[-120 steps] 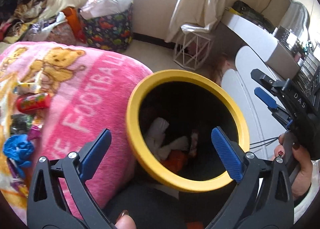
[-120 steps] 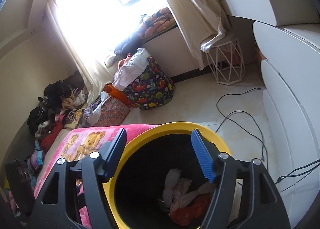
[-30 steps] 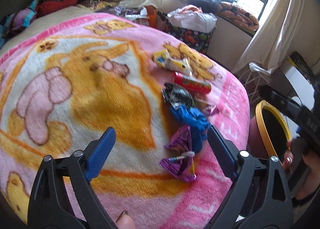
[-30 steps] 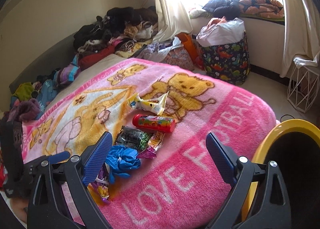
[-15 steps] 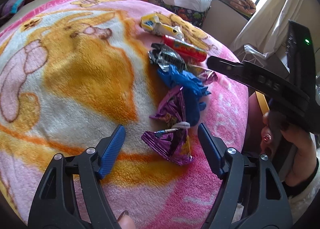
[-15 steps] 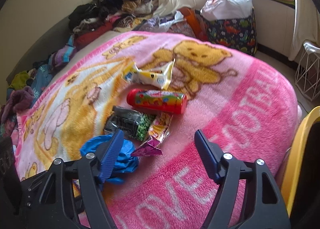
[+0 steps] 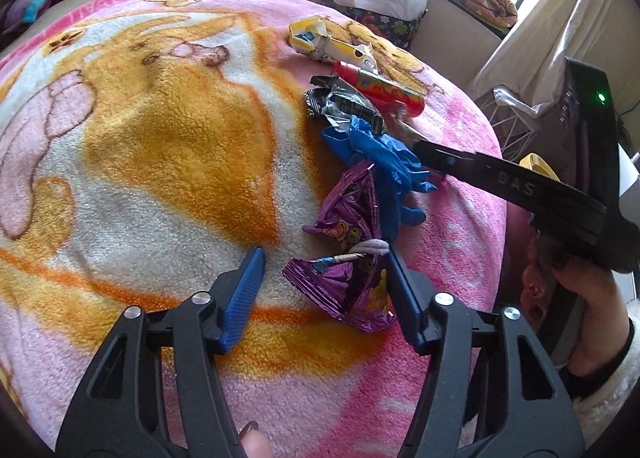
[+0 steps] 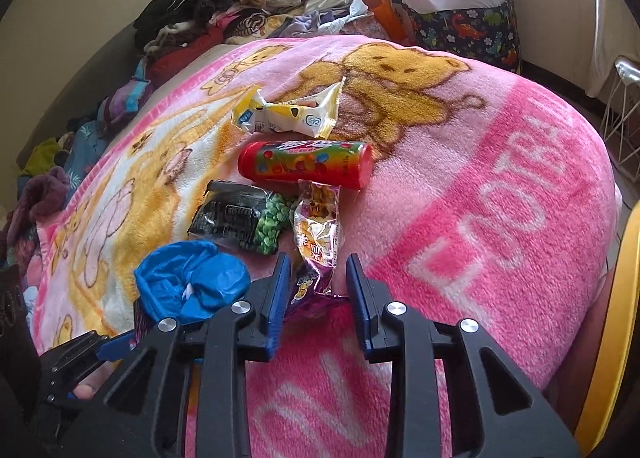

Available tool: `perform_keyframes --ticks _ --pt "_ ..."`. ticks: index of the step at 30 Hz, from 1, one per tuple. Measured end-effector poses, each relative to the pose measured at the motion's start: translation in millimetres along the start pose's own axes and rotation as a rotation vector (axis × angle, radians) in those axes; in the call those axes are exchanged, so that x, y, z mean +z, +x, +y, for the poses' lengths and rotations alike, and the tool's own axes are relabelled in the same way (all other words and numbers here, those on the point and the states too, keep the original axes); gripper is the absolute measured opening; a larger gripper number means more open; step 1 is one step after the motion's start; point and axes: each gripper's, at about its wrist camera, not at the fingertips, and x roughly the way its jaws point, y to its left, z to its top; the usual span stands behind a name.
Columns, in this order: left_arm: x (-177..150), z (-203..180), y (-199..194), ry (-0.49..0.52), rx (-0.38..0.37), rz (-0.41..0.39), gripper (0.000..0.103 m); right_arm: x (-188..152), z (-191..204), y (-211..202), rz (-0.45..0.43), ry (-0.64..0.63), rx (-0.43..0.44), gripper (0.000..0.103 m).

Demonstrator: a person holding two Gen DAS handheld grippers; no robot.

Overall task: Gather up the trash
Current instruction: 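Grasp the purple wrapper with the left tool while the right tool grasps a small orange wrapper, then carry both wrappers over the yellow bin and open both tools to release them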

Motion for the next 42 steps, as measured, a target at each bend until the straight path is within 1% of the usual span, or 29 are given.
perform_keyframes --ticks 6,8,11,15,22,30,37,42 --pt "1 5 -1 -0.020 -0.008 0.001 0.043 -6 -6 -16 -0.012 0.030 0.010 0.026" --pt "1 9 -2 -0.040 -0.012 -0.002 0.038 -9 -7 -21 -0.017 0.034 0.010 0.026" --pt "1 12 -5 -0.061 -0.018 -0.009 0.034 -15 -8 -30 -0.028 0.037 0.013 0.026" --pt "3 11 -10 -0.069 -0.017 -0.023 0.033 -21 -5 -42 -0.041 0.022 0.019 0.025" --pt "16 16 -33 -0.097 -0.008 -0.092 0.031 -26 -1 -57 -0.071 0.009 0.030 0.022" --pt "28 15 -53 -0.109 -0.006 -0.148 0.031 -28 0 -72 -0.105 0.004 0.041 0.020" --pt "36 -4 -62 -0.067 -0.024 -0.175 0.031 -25 3 -93 -0.165 -0.017 0.046 0.019" --pt "41 -25 -65 -0.023 -0.050 -0.180 0.031 -18 0 -113 -0.222 -0.022 0.034 0.018"
